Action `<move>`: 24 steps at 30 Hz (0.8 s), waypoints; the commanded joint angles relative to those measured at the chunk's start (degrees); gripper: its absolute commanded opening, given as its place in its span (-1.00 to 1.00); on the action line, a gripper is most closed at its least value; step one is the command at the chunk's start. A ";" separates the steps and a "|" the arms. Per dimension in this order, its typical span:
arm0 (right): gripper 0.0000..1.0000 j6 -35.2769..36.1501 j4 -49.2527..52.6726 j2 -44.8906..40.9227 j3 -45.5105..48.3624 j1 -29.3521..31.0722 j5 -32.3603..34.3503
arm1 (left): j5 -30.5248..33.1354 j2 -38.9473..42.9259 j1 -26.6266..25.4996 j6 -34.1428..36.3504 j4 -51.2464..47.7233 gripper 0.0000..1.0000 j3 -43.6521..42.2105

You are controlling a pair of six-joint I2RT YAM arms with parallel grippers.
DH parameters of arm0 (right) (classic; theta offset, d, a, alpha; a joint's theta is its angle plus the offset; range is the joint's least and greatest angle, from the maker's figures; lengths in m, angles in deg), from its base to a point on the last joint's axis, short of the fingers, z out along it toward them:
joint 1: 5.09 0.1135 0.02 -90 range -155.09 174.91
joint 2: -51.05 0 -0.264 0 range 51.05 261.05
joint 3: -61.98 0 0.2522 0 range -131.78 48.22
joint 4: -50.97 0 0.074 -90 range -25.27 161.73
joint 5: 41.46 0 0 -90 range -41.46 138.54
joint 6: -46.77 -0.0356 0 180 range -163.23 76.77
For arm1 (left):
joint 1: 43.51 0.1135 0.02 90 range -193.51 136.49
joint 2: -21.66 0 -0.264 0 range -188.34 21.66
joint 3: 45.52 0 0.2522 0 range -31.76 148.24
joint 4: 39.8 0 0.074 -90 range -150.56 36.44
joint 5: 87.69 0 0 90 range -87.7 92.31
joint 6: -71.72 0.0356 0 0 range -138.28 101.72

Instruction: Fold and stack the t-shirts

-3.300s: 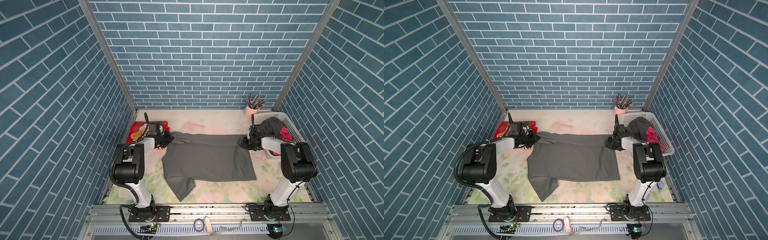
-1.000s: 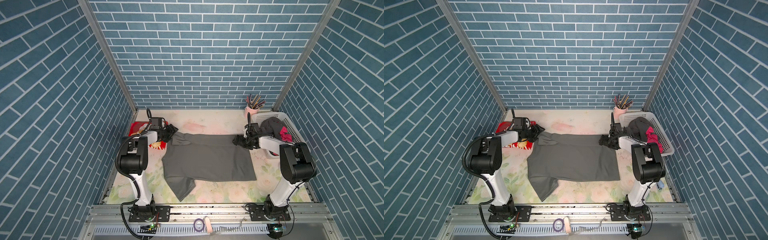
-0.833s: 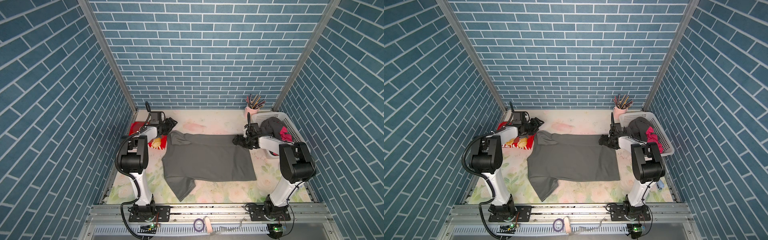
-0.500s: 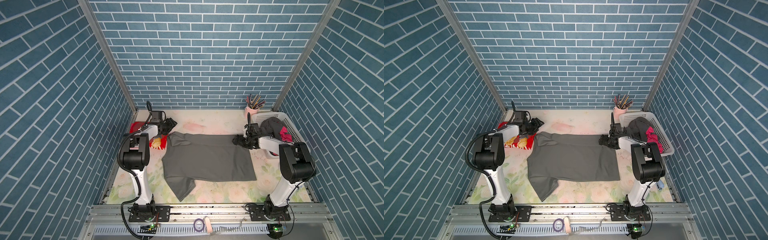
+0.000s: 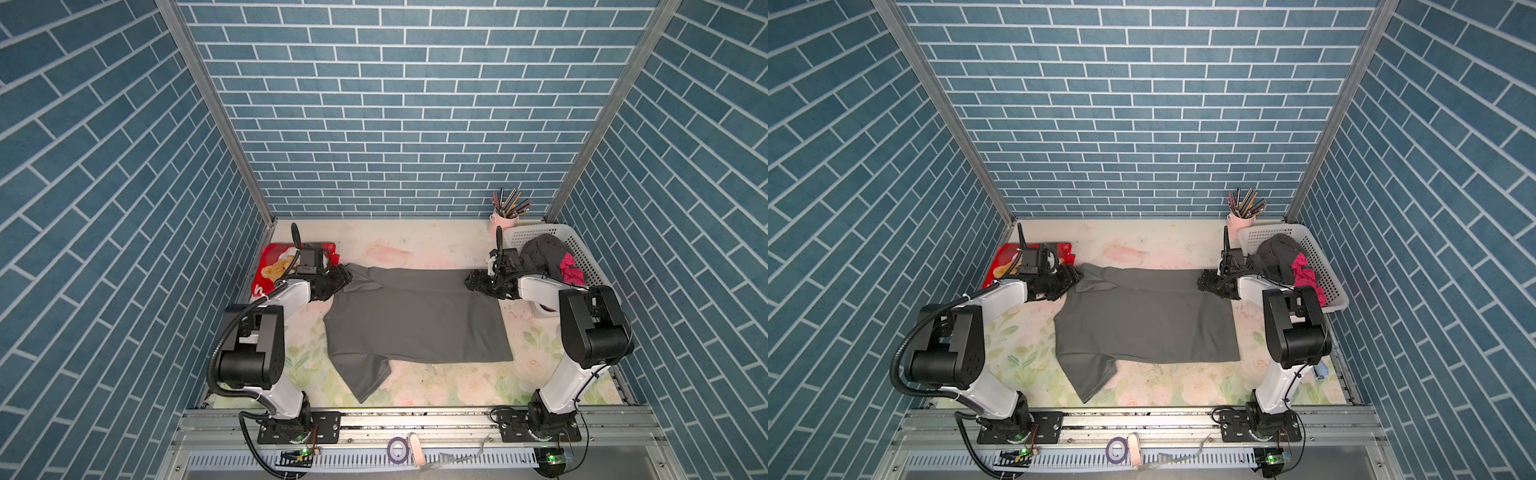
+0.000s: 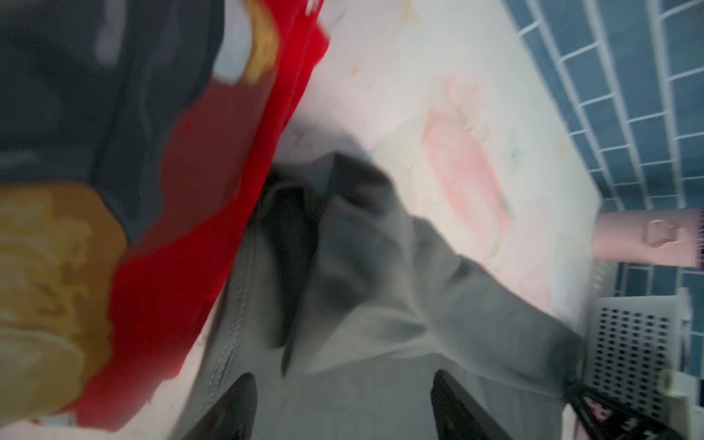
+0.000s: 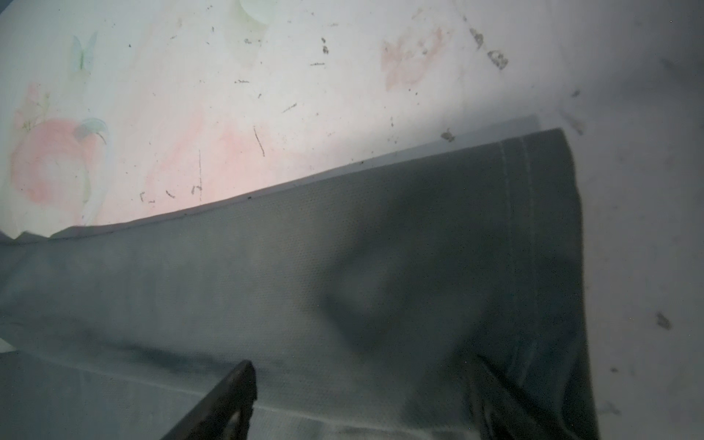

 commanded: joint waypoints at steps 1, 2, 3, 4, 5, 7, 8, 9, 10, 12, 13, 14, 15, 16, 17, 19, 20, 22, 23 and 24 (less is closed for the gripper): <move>0.75 -0.38 1.75 -0.46 1.70 -0.19 -1.34 | 3.74 -1.94 -2.26 1.02 5.03 0.48 0.14; 0.76 -0.38 1.83 -0.66 1.77 -0.19 -1.27 | 3.89 -2.68 -2.71 0.72 6.85 0.47 -0.16; 0.76 -0.28 1.84 -0.77 1.94 -0.20 -1.27 | 4.48 -3.45 -3.17 0.42 7.97 0.47 -0.22; 0.76 -0.28 1.76 -0.89 2.11 -0.19 -1.27 | 4.86 -4.14 -3.63 0.40 8.63 0.47 -0.01; 0.76 -0.26 1.82 -0.98 2.25 -0.20 -1.34 | 5.24 -4.93 -4.11 0.44 9.44 0.47 0.21; 0.76 -0.21 1.65 -0.93 2.48 -0.19 -1.51 | 6.32 -6.44 -4.81 0.62 10.46 0.46 0.60; 0.76 -0.17 1.47 -0.75 2.57 -0.19 -1.53 | 6.74 -7.32 -5.10 0.90 10.69 0.47 0.94; 0.76 -0.08 1.48 -0.44 2.45 -0.19 -1.56 | 7.32 -8.13 -5.26 1.09 10.55 0.46 1.26; 0.76 -0.02 1.54 -0.09 2.26 -0.23 -1.61 | 7.55 -8.60 -5.23 1.11 10.52 0.45 1.52; 0.76 0.18 1.81 0.72 1.77 -0.19 -1.57 | 7.67 -8.93 -5.22 1.24 10.85 0.40 1.49; 0.75 0.27 1.86 0.98 1.61 -0.19 -1.47 | 7.45 -8.80 -5.24 1.26 11.04 0.38 1.37; 0.74 0.44 1.90 1.39 1.44 -0.19 -1.12 | 7.23 -8.48 -5.24 1.27 11.18 0.35 1.28; 0.74 0.49 2.03 1.82 1.23 -0.19 -0.73 | 7.09 -8.11 -5.24 1.28 11.23 0.32 1.24; 0.73 0.55 2.36 2.22 1.05 -0.25 -0.37 | 6.96 -7.66 -5.29 1.28 11.17 0.29 1.05; 0.71 0.62 2.66 2.72 0.84 -0.20 -0.15 | 6.72 -7.08 -5.31 1.19 11.05 0.27 0.95; 0.68 0.49 2.70 3.12 0.94 -0.19 -0.20 | 6.32 -5.78 -5.32 1.02 10.80 0.21 0.53; 0.66 0.37 2.52 3.09 1.16 -0.19 -0.13 | 6.04 -5.03 -5.35 0.93 10.72 0.18 0.31; 0.66 0.27 2.37 3.14 1.60 -0.19 0.19 | 5.33 -3.79 -5.35 0.69 10.61 0.09 -0.36; 0.66 0.27 2.50 3.08 1.78 -0.19 0.31 | 4.84 -3.20 -5.23 0.50 10.78 0.03 -0.65; 0.66 0.23 2.44 3.22 1.85 -0.21 0.30 | 4.19 -2.68 -5.29 0.25 10.91 -0.02 -1.00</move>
